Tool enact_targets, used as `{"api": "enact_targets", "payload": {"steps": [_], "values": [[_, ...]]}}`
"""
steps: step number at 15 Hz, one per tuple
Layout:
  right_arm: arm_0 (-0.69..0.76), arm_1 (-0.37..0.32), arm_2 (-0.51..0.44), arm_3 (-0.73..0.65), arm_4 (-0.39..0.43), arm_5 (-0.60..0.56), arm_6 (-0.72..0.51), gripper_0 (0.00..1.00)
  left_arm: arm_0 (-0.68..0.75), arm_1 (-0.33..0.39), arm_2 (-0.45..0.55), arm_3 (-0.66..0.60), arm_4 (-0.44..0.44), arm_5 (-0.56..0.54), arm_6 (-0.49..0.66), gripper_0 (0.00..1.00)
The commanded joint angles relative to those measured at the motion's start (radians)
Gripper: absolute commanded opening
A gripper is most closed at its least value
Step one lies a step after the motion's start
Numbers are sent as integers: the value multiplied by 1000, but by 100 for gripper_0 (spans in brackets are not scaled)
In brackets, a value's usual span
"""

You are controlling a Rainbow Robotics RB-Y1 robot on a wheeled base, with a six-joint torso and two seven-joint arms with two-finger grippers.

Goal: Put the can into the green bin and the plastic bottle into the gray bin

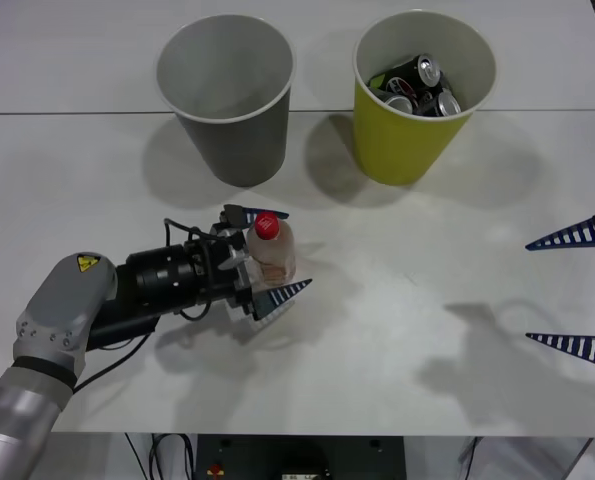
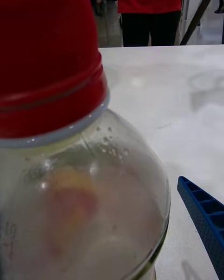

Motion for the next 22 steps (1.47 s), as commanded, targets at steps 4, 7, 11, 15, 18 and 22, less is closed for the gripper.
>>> {"api": "enact_targets", "payload": {"steps": [4,7,11,15,18,22], "values": [[0,0,0,0,0,0,0,100,-14,-12,-23,0,-23,24,6,100],[0,0,0,0,0,0,0,100,-14,-12,-34,0,-23,23,20,3],[0,0,0,0,0,0,0,100,-12,-10,-37,0,-24,21,57,0],[0,0,0,0,0,0,0,100,-12,1,-37,0,-18,12,78,0],[0,0,0,0,0,0,0,100,-12,50,-39,-36,3,-3,132,0],[0,0,0,0,0,0,0,100,-12,140,-36,-138,-47,-29,313,0]]}}
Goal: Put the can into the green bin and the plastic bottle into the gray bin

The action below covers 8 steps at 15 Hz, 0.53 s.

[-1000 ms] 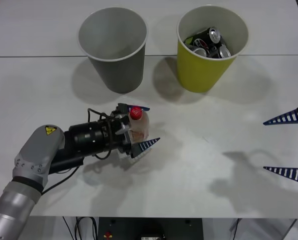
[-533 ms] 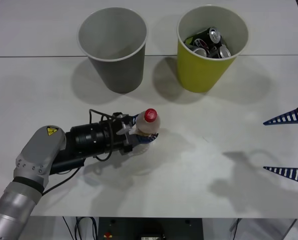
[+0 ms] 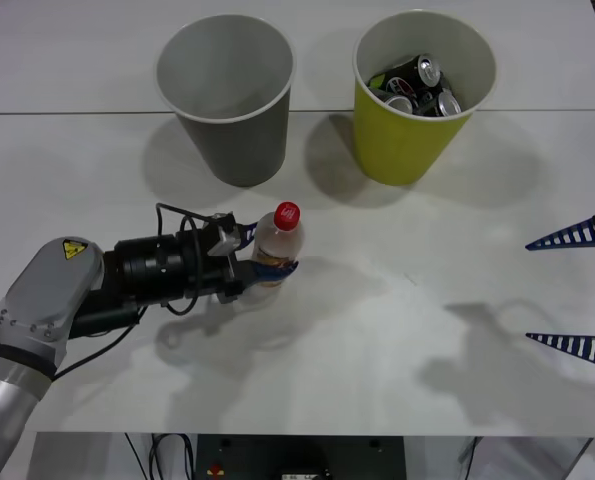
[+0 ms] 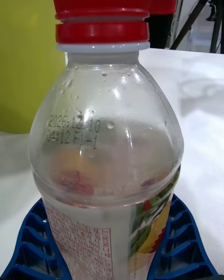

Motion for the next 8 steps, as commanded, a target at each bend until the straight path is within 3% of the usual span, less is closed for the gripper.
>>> {"api": "enact_targets", "payload": {"steps": [1,6,8], "values": [[0,0,0,0,0,0,0,100,2,66,3,-64,-30,-15,116,0],[0,0,0,0,0,0,0,100,47,196,13,-186,-45,-35,300,0],[0,0,0,0,0,0,0,100,104,245,50,-314,-149,-35,422,0]]}}
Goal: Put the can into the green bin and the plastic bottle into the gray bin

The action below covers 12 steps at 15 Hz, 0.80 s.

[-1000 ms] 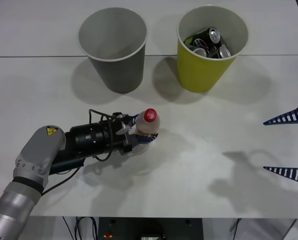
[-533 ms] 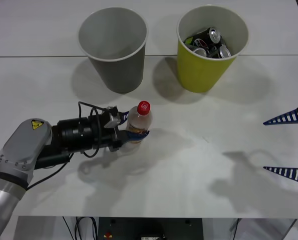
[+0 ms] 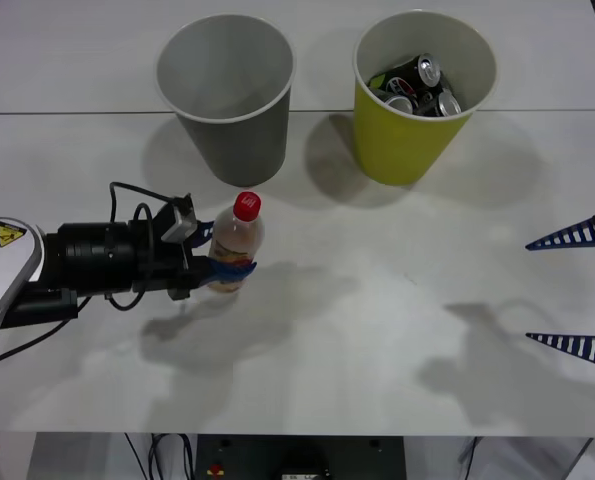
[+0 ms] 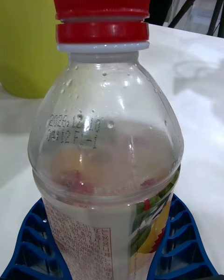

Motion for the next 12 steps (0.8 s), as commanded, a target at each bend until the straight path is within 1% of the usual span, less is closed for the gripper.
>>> {"api": "enact_targets", "payload": {"steps": [1,3,4,6,8,9,12], "values": [[0,0,0,0,0,0,0,100,76,68,53,-171,-133,0,170,0],[0,0,0,0,0,0,0,100,127,122,96,-273,-188,-5,300,0],[0,0,0,0,0,0,0,100,141,143,122,-301,-202,-28,349,0],[0,0,0,0,0,0,0,100,147,177,202,-339,-208,-118,449,0],[0,0,0,0,0,0,0,100,145,219,261,-376,-229,-180,535,0],[0,0,0,0,0,0,0,100,145,243,275,-398,-243,-192,575,0],[0,0,0,0,0,0,0,100,130,351,280,-431,-234,-193,719,0]]}}
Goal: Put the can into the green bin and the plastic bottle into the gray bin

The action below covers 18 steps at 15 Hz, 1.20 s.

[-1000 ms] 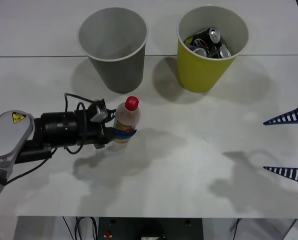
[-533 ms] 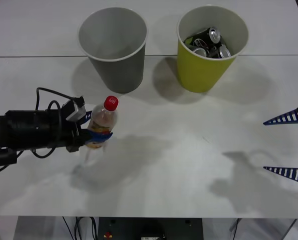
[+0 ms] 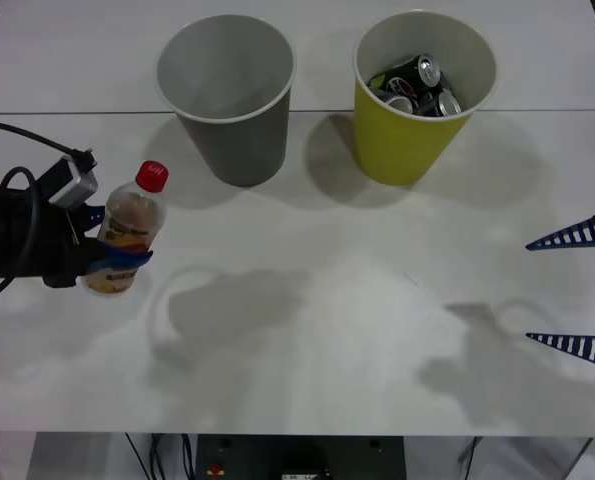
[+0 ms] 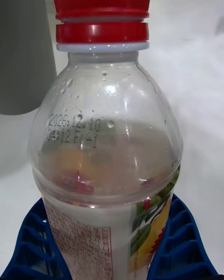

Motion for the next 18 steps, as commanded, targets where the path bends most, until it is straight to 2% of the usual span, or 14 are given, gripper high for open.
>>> {"api": "enact_targets", "payload": {"steps": [1,4,6,8,9,12,15,18], "values": [[0,0,0,0,0,0,0,100,-27,104,1,-16,21,0,123,0],[0,0,0,0,0,0,0,100,-83,220,1,-16,69,-11,224,0],[0,0,0,0,0,0,0,100,-165,258,1,10,92,-80,267,0],[0,0,0,0,0,0,0,100,-269,265,-19,79,118,-149,273,0],[0,0,0,0,0,0,0,100,-326,277,-53,119,121,-171,273,0],[0,0,0,0,0,0,0,100,-582,351,-254,243,156,-186,280,0],[0,0,0,0,0,0,0,100,-853,335,-433,400,181,-243,283,0],[0,0,0,0,0,0,0,100,-1056,260,-541,576,184,-278,278,0]]}}
